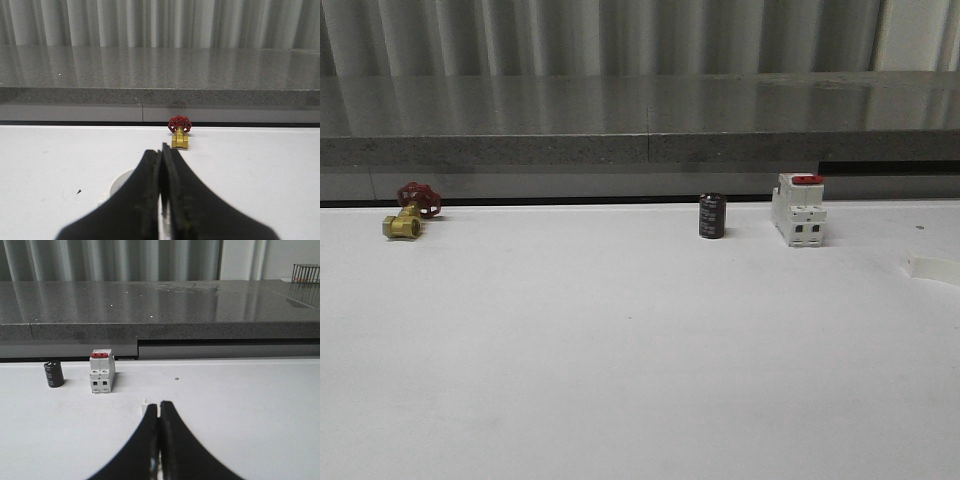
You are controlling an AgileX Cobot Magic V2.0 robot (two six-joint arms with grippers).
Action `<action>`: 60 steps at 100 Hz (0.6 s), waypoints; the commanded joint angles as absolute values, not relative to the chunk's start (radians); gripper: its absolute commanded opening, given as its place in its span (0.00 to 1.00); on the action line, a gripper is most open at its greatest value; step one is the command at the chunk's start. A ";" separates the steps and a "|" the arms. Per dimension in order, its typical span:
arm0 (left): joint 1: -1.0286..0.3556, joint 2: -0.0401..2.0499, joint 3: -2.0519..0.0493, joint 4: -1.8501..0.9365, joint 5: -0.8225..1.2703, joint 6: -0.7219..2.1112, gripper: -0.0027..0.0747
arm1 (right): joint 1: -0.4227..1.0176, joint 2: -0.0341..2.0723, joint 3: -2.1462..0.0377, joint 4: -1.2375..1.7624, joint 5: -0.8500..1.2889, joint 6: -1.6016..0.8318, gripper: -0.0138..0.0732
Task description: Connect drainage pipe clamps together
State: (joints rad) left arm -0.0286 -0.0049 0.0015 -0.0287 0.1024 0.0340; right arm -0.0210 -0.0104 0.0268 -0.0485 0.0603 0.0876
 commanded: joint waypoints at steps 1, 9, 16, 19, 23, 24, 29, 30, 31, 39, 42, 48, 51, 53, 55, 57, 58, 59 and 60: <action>-0.028 -0.032 0.047 -0.037 0.032 0.032 0.01 | -0.020 -0.030 0.011 -0.055 -0.019 0.080 0.14; -0.028 -0.032 0.047 -0.037 0.032 0.032 0.01 | -0.020 -0.030 0.011 -0.055 -0.019 0.080 0.14; -0.028 -0.032 0.047 -0.037 0.032 0.032 0.01 | -0.020 -0.030 0.011 -0.055 -0.019 0.080 0.14; -0.028 -0.032 0.047 -0.037 0.032 0.032 0.01 | -0.020 -0.030 0.011 -0.055 -0.019 0.080 0.14; -0.028 -0.032 0.047 -0.037 0.032 0.032 0.01 | -0.020 -0.030 0.011 -0.055 -0.019 0.080 0.14; -0.028 -0.032 0.047 -0.037 0.032 0.032 0.01 | -0.020 -0.030 0.011 -0.055 -0.019 0.080 0.14; -0.028 -0.032 0.047 -0.037 0.032 0.032 0.01 | -0.020 -0.030 0.011 -0.055 -0.019 0.080 0.14; -0.028 -0.032 0.047 -0.037 0.032 0.032 0.01 | -0.020 -0.030 0.011 -0.055 -0.019 0.080 0.14; -0.028 -0.032 0.047 -0.037 0.032 0.032 0.01 | -0.020 -0.030 0.011 -0.055 -0.019 0.080 0.14; -0.028 -0.032 0.047 -0.037 0.032 0.032 0.01 | -0.020 -0.030 0.011 -0.055 -0.019 0.080 0.14; -0.028 -0.032 0.047 -0.037 0.032 0.032 0.01 | -0.020 -0.030 0.011 -0.055 -0.019 0.080 0.14; -0.028 -0.032 0.047 -0.037 0.025 0.032 0.01 | -0.020 -0.030 0.011 -0.055 -0.019 0.080 0.14; -0.028 -0.032 0.047 -0.037 0.017 0.032 0.01 | -0.020 -0.030 0.011 -0.055 -0.019 0.080 0.14; -0.028 -0.032 0.047 -0.037 0.006 0.032 0.01 | -0.020 -0.030 0.011 -0.055 -0.019 0.080 0.14; -0.028 -0.032 0.047 -0.037 0.000 0.032 0.01 | -0.020 -0.030 0.011 -0.055 -0.019 0.080 0.14; -0.028 -0.032 0.047 -0.037 -0.009 0.032 0.01 | -0.020 -0.030 0.011 -0.055 -0.019 0.080 0.14; -0.028 -0.032 0.047 -0.037 -0.011 0.032 0.01 | -0.020 -0.030 0.011 -0.055 -0.019 0.080 0.14; -0.028 -0.032 0.047 -0.037 -0.016 0.032 0.01 | -0.020 -0.030 0.011 -0.055 -0.019 0.080 0.14; -0.028 -0.032 0.047 -0.037 -0.019 0.032 0.01 | -0.020 -0.030 0.011 -0.055 -0.019 0.080 0.14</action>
